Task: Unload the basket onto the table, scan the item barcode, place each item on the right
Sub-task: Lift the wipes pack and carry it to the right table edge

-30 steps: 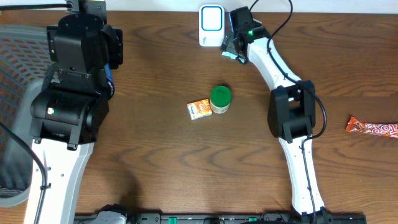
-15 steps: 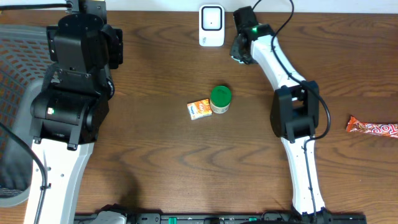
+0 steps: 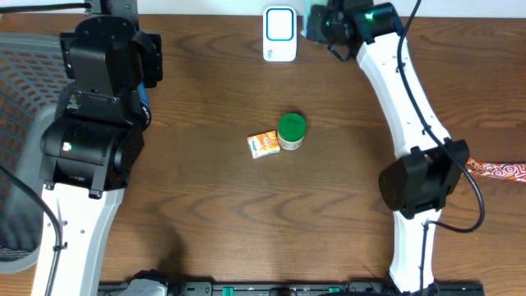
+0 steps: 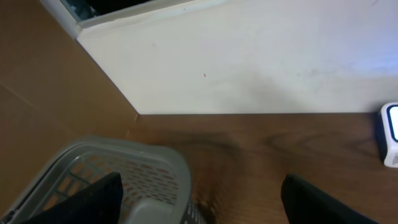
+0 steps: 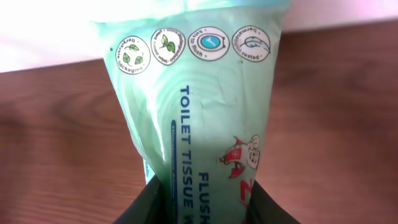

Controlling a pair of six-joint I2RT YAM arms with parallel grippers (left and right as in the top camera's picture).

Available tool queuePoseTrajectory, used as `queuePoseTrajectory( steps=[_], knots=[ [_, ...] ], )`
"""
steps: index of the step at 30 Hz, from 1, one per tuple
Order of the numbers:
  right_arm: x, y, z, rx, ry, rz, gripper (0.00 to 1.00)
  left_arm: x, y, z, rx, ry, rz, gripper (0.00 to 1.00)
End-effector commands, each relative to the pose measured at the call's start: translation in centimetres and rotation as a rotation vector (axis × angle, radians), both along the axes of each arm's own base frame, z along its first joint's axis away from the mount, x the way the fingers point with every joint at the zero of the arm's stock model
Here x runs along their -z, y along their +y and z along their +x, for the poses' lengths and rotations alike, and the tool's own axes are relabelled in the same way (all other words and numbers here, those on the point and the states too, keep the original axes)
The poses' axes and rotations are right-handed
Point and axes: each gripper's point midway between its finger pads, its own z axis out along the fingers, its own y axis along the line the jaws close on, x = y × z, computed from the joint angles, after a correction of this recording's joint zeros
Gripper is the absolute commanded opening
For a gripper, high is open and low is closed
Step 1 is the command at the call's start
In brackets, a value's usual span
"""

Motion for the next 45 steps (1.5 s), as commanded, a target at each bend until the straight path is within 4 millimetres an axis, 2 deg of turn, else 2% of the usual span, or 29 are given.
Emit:
queuePoseTrajectory(
  steps=[1,8,11,15,20,25,31,34,36,39,41,44,45],
  knots=[
    [4.1,2.5,0.7,-0.091,0.031,-0.030,0.25,0.0,-0.1,0.0,0.005,-0.011,-0.028,0.82],
    [10.7,6.2,2.4,-0.133,0.043,-0.041,0.25,0.0,-0.1,0.0,0.003,-0.011,-0.027,0.82],
    [12.9,6.5,3.2,-0.110,0.033,-0.077,0.25,0.2,-0.1,-0.1,0.003,-0.002,-0.026,0.82],
    [14.5,6.3,4.3,-0.059,-0.006,-0.138,0.25,0.4,-0.1,-0.2,0.003,0.009,-0.023,0.82],
    [14.5,5.8,5.5,-0.003,-0.055,-0.148,0.25,0.6,0.0,-0.3,0.003,0.019,-0.021,0.82],
    [14.5,4.8,5.8,0.031,-0.050,-0.139,0.24,0.7,0.0,-0.3,0.003,0.023,-0.021,0.82],
    [15.2,4.0,4.3,0.001,0.045,-0.127,0.19,0.7,-0.1,-0.3,0.003,0.023,-0.020,0.82],
    [13.5,3.1,2.8,-0.015,0.102,-0.107,0.18,0.5,-0.1,-0.2,0.003,0.015,-0.022,0.82],
    [11.9,1.5,1.4,0.007,0.151,-0.110,0.16,0.3,-0.1,-0.1,0.003,0.006,-0.024,0.82],
    [8.3,-3.4,-2.0,0.078,0.248,-0.157,0.15,0.0,-0.1,-0.1,0.003,-0.009,-0.027,0.82],
    [6.5,-7.7,-4.0,0.155,0.300,-0.223,0.14,-0.3,-0.1,-0.2,0.003,-0.018,-0.029,0.82],
    [4.5,-15.8,-7.7,0.315,0.396,-0.391,0.14,-0.9,0.0,-0.4,0.004,-0.042,-0.034,0.82],
    [3.9,-19.1,-9.2,0.378,0.442,-0.459,0.15,-1.2,0.0,-0.6,0.004,-0.050,-0.036,0.82]
  ],
)
